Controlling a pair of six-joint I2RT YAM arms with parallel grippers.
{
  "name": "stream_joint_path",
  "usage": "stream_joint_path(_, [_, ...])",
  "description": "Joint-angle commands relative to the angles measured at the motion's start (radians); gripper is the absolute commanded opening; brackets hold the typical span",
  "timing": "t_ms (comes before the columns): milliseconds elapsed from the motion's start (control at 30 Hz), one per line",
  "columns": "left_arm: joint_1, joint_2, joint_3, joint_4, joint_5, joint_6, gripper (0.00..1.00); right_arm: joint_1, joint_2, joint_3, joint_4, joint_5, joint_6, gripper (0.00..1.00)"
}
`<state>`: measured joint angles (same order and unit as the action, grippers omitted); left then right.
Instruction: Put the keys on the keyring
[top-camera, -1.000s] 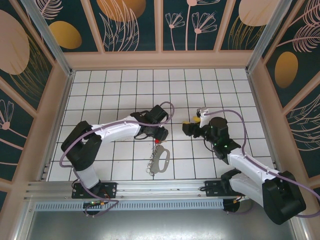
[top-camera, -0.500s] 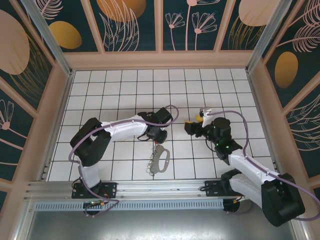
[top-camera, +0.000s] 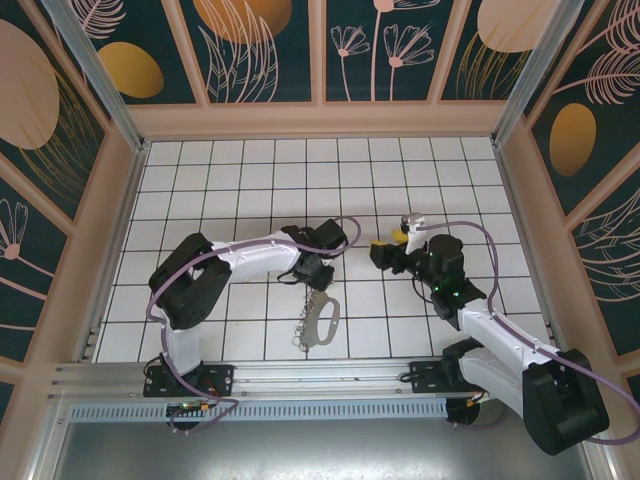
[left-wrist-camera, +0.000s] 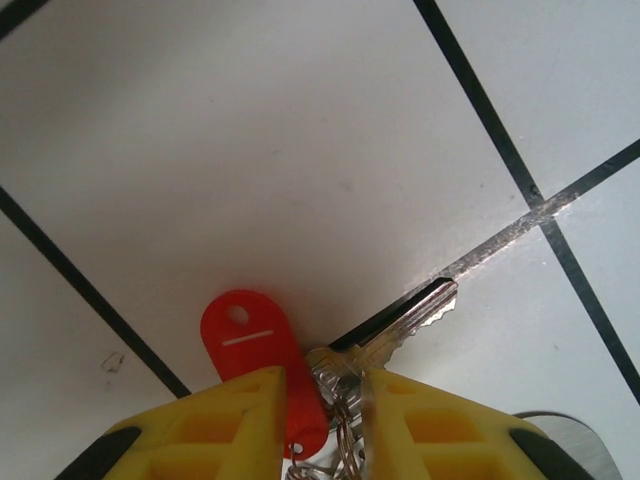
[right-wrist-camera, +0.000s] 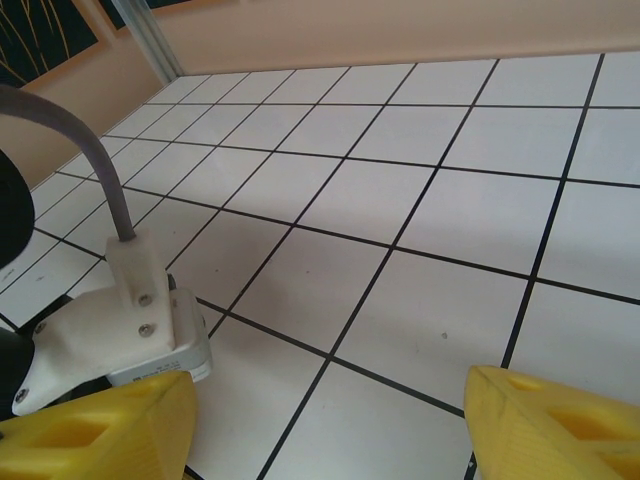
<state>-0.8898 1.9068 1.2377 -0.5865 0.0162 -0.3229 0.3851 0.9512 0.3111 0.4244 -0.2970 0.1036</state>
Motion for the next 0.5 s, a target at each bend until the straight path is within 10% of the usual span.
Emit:
stream_joint_path(0, [-0.006, 0.018, 0.031, -0.041, -0.005, 0.014, 0.23, -0.009, -0.009, -0.022, 0.066, -0.019, 0.003, 0.71])
stream_joint_path(467, [-0.021, 0.030, 0.037, -0.071, -0.015, 0.020, 0.21, -0.016, -0.016, -0.030, 0.072, -0.024, 0.010, 0.71])
